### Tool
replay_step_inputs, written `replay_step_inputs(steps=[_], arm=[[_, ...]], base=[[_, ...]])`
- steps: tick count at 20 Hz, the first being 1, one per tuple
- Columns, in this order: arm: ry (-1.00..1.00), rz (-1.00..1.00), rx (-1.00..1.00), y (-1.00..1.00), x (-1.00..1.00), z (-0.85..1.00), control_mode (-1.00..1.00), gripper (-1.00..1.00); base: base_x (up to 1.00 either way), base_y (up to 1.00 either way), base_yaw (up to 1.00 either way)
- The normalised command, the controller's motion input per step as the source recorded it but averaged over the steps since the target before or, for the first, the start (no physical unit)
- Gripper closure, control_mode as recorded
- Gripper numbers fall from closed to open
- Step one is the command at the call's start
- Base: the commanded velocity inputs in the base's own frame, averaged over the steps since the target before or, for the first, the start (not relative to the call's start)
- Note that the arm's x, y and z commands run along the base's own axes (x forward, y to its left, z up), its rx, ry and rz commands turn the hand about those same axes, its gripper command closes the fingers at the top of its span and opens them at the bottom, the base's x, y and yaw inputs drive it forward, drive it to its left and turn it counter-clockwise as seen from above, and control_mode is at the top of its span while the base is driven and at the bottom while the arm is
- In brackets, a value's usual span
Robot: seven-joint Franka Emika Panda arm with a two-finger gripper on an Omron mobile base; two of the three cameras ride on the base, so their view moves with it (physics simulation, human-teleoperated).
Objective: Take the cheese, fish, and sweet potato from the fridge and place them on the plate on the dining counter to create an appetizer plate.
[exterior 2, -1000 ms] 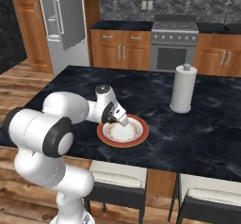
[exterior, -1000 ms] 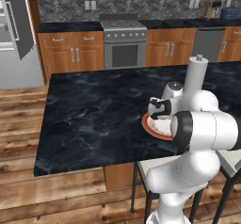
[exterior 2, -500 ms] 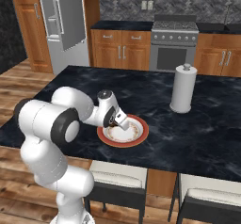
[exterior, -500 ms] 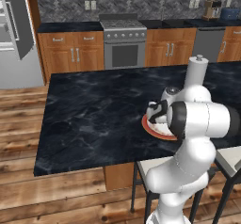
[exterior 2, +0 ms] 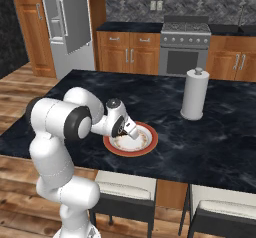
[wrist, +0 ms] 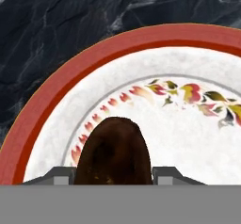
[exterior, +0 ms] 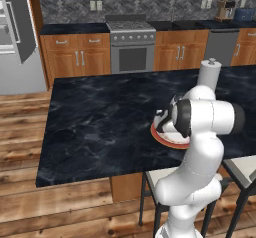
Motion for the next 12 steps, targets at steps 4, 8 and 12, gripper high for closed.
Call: replay_step_inputs(steps=[4,8,12], arm=[[0.00,-0.01,0.00,0.00,0.15,-0.01,-1.00,-1.00],[0.00,-0.02,0.00,0.00,0.14,0.00,-1.00,-1.00],[0.00,-0.04,0.00,-0.02,0.01,0.00,-1.00,-1.00]], base=[[0.00,0.00,0.00],[0.00,0.00,0.00],[0.00,0.00,0.00]])
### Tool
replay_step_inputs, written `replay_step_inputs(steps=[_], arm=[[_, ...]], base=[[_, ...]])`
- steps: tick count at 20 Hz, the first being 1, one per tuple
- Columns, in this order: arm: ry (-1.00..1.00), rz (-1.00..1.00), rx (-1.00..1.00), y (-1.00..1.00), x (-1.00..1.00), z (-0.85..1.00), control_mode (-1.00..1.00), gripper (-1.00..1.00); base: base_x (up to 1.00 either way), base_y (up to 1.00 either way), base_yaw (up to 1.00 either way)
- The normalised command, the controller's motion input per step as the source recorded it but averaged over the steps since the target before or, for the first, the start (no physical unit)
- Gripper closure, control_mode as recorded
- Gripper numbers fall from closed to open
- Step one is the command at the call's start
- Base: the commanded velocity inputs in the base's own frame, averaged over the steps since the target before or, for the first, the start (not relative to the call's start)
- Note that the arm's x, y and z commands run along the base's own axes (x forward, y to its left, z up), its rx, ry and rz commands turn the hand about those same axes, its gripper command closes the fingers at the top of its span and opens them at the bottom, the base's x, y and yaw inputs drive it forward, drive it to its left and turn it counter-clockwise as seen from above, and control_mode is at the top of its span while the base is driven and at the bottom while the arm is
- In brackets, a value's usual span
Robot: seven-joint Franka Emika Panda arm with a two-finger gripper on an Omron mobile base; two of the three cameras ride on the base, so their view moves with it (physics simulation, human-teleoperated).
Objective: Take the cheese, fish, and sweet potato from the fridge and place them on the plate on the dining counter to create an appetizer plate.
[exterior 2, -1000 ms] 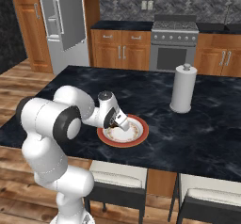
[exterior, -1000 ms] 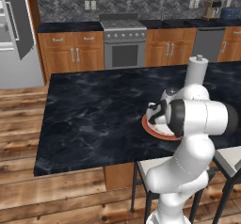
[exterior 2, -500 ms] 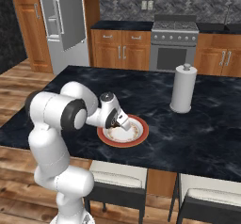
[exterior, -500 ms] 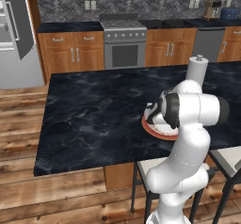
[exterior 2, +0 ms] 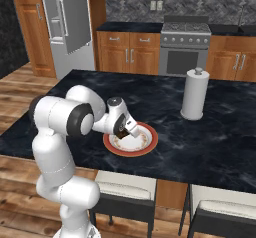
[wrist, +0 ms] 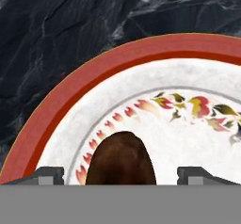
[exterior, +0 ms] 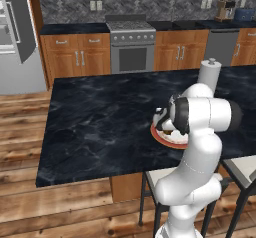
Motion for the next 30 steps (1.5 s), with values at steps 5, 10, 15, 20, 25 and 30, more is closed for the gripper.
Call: replay_step_inputs(steps=[5,10,15,20,25,30], arm=[[-0.03,-0.08,0.00,-0.16,-0.28,0.29,-1.00,-1.00],[-0.06,-0.02,0.00,0.00,-0.38,0.77,-1.00,-1.00],[-0.02,0.00,0.00,0.00,-0.63,1.00,-1.00,-1.00],[0.02,0.03,0.01,0.00,-0.68,1.00,-1.00,-1.00],[0.17,0.14,0.04,0.09,-0.62,1.00,-1.00,-1.00],[0.25,0.18,0.02,0.15,-0.72,1.00,-1.00,-1.00]], base=[[0.00,0.00,0.00],[0.00,0.00,0.00],[0.00,0.00,0.00],[0.00,0.00,0.00],[0.00,0.00,0.00],[0.00,0.00,0.00]])
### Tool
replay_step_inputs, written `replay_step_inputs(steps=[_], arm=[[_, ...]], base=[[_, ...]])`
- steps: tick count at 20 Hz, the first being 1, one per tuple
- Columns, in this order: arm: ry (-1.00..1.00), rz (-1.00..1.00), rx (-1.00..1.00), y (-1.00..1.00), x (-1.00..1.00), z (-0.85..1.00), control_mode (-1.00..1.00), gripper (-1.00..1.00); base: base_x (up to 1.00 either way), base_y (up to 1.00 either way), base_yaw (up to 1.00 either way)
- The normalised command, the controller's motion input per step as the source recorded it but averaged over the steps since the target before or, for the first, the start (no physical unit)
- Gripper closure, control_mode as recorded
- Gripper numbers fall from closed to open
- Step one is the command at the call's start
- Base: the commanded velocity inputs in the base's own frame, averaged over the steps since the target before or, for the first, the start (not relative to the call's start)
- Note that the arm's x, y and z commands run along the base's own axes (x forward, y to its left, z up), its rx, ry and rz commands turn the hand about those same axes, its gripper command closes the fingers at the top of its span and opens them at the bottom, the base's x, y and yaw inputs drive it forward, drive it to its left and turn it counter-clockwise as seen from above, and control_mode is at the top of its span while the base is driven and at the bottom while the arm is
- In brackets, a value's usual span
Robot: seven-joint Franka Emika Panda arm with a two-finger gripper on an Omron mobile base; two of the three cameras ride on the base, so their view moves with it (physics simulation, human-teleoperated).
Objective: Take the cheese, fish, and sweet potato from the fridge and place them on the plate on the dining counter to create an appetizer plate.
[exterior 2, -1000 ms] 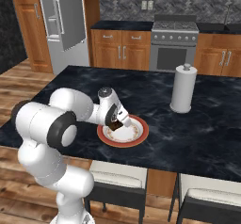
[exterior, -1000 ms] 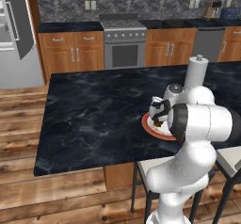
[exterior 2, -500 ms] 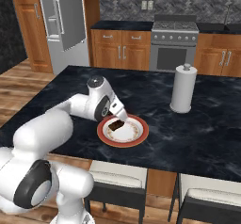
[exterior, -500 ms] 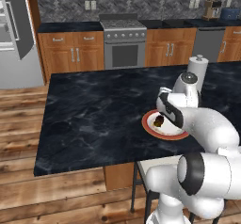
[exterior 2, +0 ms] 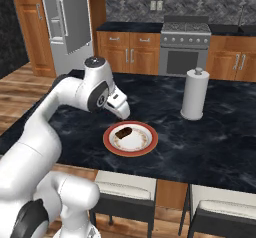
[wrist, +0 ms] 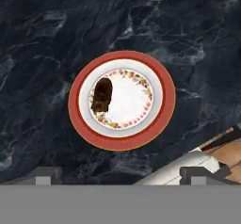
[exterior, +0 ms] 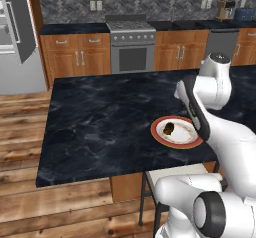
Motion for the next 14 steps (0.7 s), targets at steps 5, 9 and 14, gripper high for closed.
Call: replay_step_inputs(steps=[5,9,14], arm=[[0.20,0.21,0.00,0.26,-0.95,0.78,-1.00,-1.00],[0.04,0.29,0.00,0.15,-0.99,0.03,-1.00,-1.00],[0.00,0.25,-0.01,0.21,-0.71,-0.23,-1.00,-1.00]], base=[[0.00,0.00,0.00],[0.00,0.00,0.00],[0.00,0.00,0.00]])
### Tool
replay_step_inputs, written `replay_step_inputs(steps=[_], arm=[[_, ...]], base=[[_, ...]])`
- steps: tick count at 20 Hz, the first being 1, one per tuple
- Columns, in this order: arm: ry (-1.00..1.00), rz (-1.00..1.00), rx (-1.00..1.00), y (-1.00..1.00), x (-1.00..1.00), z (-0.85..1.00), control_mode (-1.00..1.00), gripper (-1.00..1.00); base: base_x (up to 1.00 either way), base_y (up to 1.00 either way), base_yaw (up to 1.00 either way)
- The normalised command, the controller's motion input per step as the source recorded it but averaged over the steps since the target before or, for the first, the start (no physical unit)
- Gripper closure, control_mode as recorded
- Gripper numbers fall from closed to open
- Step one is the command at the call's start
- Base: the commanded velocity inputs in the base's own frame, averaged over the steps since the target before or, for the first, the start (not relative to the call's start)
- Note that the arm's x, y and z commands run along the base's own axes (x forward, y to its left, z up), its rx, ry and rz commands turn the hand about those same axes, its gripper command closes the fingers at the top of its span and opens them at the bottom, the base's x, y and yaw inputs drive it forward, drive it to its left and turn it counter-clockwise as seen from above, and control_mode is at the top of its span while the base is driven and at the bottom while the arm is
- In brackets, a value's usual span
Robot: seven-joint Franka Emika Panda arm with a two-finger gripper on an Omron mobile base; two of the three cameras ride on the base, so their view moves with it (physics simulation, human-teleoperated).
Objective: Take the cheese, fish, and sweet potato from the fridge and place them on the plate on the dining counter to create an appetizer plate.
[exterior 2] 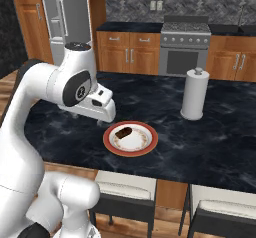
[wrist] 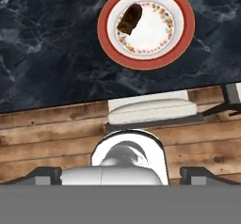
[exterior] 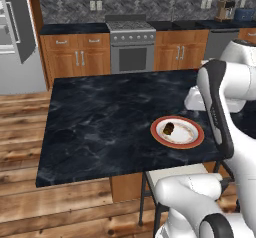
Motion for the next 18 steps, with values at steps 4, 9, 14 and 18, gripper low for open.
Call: replay_step_inputs(steps=[4,9,14,18], arm=[[-0.06,0.22,0.00,0.22,-0.50,-0.28,-1.00,-1.00],[-0.07,0.11,0.00,0.37,-0.03,-0.03,-1.00,-1.00],[-0.15,0.03,0.00,0.15,0.01,0.07,-1.00,-1.00],[-0.21,0.01,0.00,0.00,0.00,0.03,-1.00,-1.00]], base=[[0.00,0.00,0.00],[0.00,0.00,0.00],[0.00,0.00,0.00],[0.00,0.00,0.00]])
